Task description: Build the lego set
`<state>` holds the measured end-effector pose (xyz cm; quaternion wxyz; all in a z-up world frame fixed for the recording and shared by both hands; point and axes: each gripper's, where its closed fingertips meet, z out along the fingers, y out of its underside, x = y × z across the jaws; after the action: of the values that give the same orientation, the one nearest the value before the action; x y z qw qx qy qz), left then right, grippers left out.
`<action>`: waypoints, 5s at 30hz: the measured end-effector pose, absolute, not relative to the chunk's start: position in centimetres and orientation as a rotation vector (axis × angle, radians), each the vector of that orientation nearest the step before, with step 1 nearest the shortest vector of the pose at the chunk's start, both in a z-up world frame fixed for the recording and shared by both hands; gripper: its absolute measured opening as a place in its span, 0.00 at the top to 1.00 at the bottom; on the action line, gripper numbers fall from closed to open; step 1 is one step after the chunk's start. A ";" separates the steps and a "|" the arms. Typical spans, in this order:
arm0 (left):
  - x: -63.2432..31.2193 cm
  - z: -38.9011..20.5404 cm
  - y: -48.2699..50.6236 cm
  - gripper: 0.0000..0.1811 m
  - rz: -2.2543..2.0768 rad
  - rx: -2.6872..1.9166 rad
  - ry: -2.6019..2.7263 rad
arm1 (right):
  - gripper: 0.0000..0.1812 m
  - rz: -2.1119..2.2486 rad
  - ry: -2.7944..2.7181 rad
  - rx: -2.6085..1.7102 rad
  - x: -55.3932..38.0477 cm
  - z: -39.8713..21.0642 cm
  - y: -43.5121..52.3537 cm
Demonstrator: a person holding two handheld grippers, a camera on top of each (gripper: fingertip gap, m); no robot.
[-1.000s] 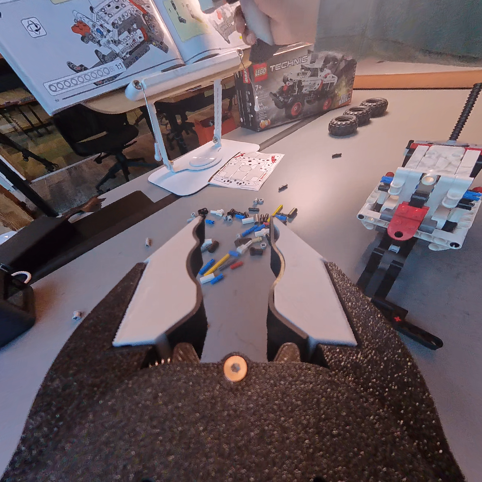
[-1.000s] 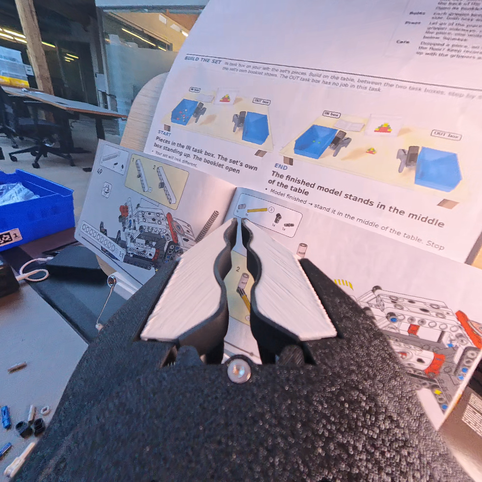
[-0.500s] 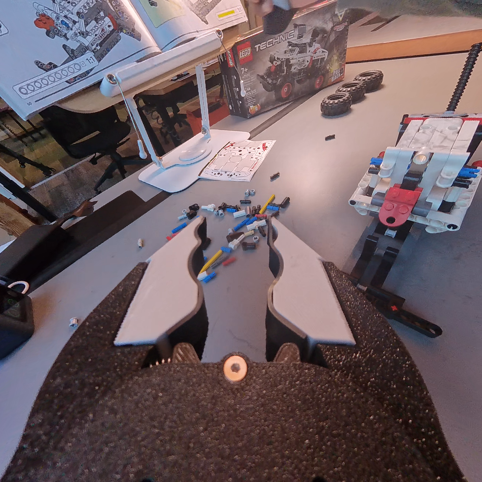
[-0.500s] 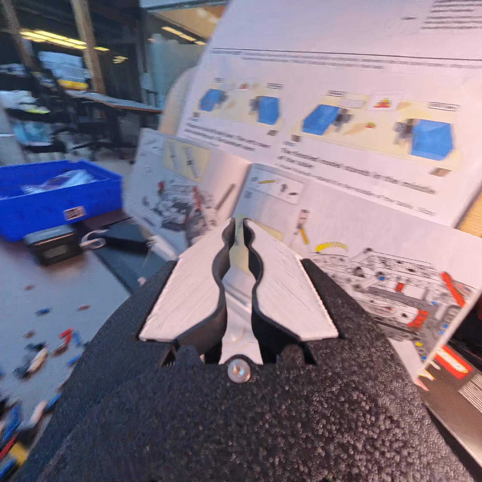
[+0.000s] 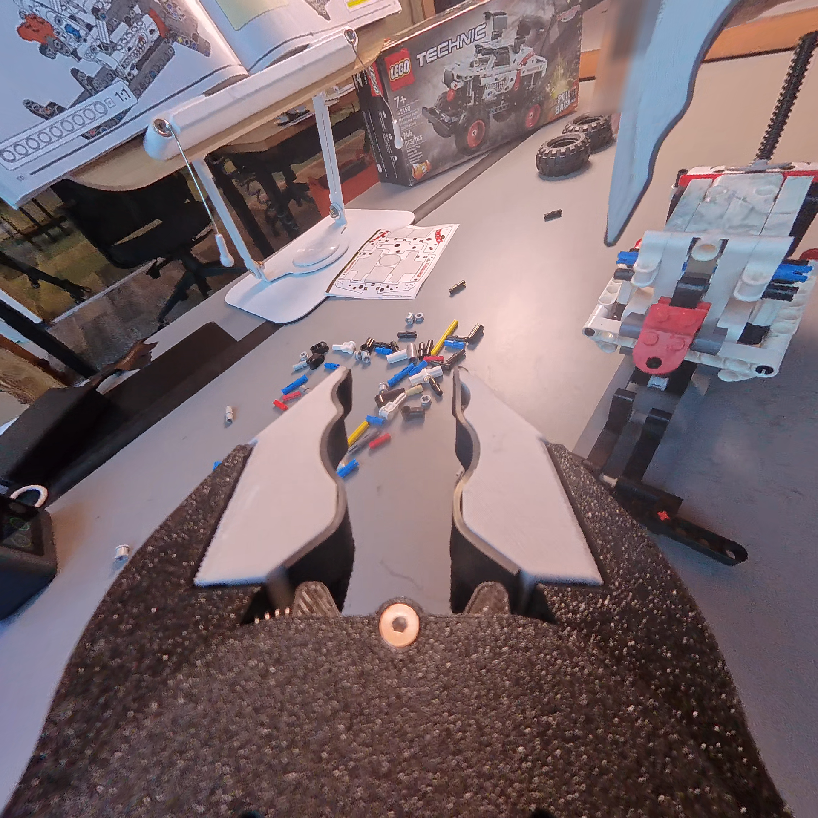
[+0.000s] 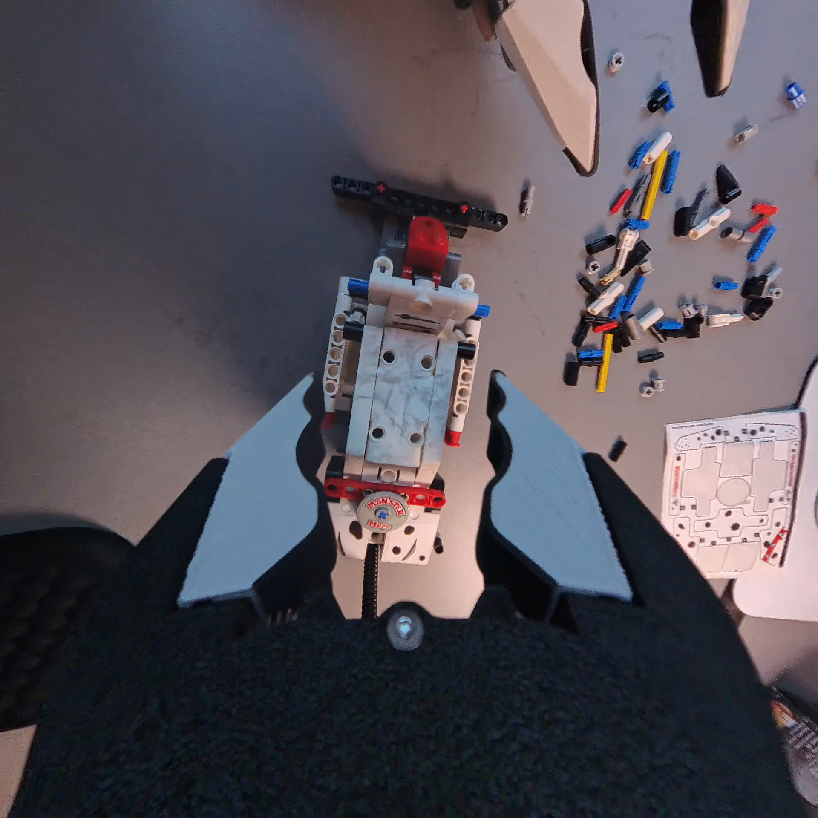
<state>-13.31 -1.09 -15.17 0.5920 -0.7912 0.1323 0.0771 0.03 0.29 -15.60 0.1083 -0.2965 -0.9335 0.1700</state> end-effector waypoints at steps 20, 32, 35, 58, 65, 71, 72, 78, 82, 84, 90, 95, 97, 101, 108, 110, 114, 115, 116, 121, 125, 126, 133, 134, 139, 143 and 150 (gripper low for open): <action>-12.0 -14.4 -1.3 0.76 0.173 -1.811 0.330 | 0.76 0.150 -2.837 -1.141 14.0 -14.5 12.9; -14.2 -12.2 -1.8 0.75 0.064 -1.719 0.090 | 0.75 -0.178 -2.775 -1.216 19.6 -16.4 21.5; -14.1 -12.4 -1.8 0.75 0.072 -1.730 0.097 | 0.70 -0.137 -2.705 -1.256 19.0 -15.3 21.6; -13.6 -12.0 -1.9 0.76 0.062 -1.715 0.122 | 0.81 0.802 -1.046 -1.231 -4.4 2.8 22.2; -14.2 -11.8 -2.2 0.76 0.073 -1.708 0.103 | 0.83 0.848 -0.784 -1.174 -10.7 3.3 24.0; -14.4 -12.4 -2.1 0.77 0.055 -1.725 0.093 | 0.87 0.803 -0.753 -1.127 -14.9 3.7 25.9; -14.3 -12.4 -2.1 0.77 0.049 -1.724 0.094 | 0.87 0.792 -0.760 -1.124 -15.5 3.9 26.3; -14.5 -12.8 -2.1 0.77 0.039 -1.736 0.085 | 0.88 0.739 -0.801 -1.095 -17.7 5.1 27.1; -14.7 -12.9 -2.1 0.77 0.033 -1.740 0.075 | 0.88 0.734 -0.814 -1.092 -18.0 5.1 27.0; -14.8 -13.1 -2.0 0.77 0.033 -1.747 0.067 | 0.88 0.745 -0.817 -1.093 -17.8 4.8 26.7; -17.0 -14.1 -2.3 0.78 0.074 -1.808 -0.053 | 0.88 0.840 -0.872 -1.118 -15.0 2.7 22.5; -17.9 -16.1 -2.2 0.80 0.123 -1.920 -0.073 | 0.86 0.922 -0.994 -1.293 -8.9 -2.6 15.9; -17.3 -16.8 -1.8 0.80 0.134 -1.965 -0.017 | 0.85 0.936 -1.087 -1.361 -6.0 -5.3 12.6; -15.1 -18.0 0.0 0.83 0.058 -2.034 0.132 | 0.85 0.886 -1.203 -1.394 -1.2 -10.0 8.6; -16.9 -19.4 4.1 0.90 0.006 -2.169 0.122 | 0.86 0.887 -1.240 -1.313 0.1 -12.0 7.9; -17.4 -18.9 4.5 0.92 -0.036 -2.160 0.095 | 0.86 0.866 -1.248 -1.300 0.3 -12.3 8.1; -15.8 -18.0 5.3 0.99 -0.216 -2.154 0.156 | 0.86 0.931 -1.224 -1.313 0.6 -11.8 7.8; -15.3 -18.2 5.6 0.99 -0.223 -2.170 0.188 | 0.86 0.944 -1.221 -1.312 0.6 -11.6 7.7; -14.6 -18.7 5.8 0.99 -0.236 -2.202 0.226 | 0.86 0.949 -1.219 -1.310 0.6 -11.5 7.6; -13.5 -20.8 7.4 0.94 -0.227 -2.298 0.232 | 0.86 0.931 -1.221 -1.311 0.9 -11.5 7.9; -13.5 -21.5 7.7 0.94 -0.210 -2.342 0.230 | 0.86 0.935 -1.207 -1.331 1.1 -11.4 8.4; -13.6 -21.6 7.7 0.94 -0.203 -2.350 0.229 | 0.86 0.939 -1.206 -1.341 1.1 -11.5 8.4; -13.7 -22.1 8.0 0.96 -0.171 -2.374 0.241 | 0.86 0.932 -1.224 -1.349 0.9 -11.9 8.4; -13.7 -22.1 8.1 0.97 -0.163 -2.375 0.245 | 0.86 0.930 -1.225 -1.350 1.0 -12.0 8.4; -13.6 -22.1 8.1 0.97 -0.150 -2.375 0.282 | 0.87 0.927 -1.233 -1.352 0.9 -12.1 8.4; -13.0 -20.0 7.5 0.98 -0.121 -2.288 0.351 | 0.87 0.915 -1.241 -1.339 1.0 -12.0 8.3; -2.8 -19.8 -1.0 0.97 -0.338 -2.266 0.701 | 0.93 0.891 -1.374 -1.352 0.3 -14.1 8.0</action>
<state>-2.76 -1.00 -19.79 0.3640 -0.8809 0.2725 -0.1315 0.31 7.99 -14.08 0.4872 -0.5558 -0.5652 0.3665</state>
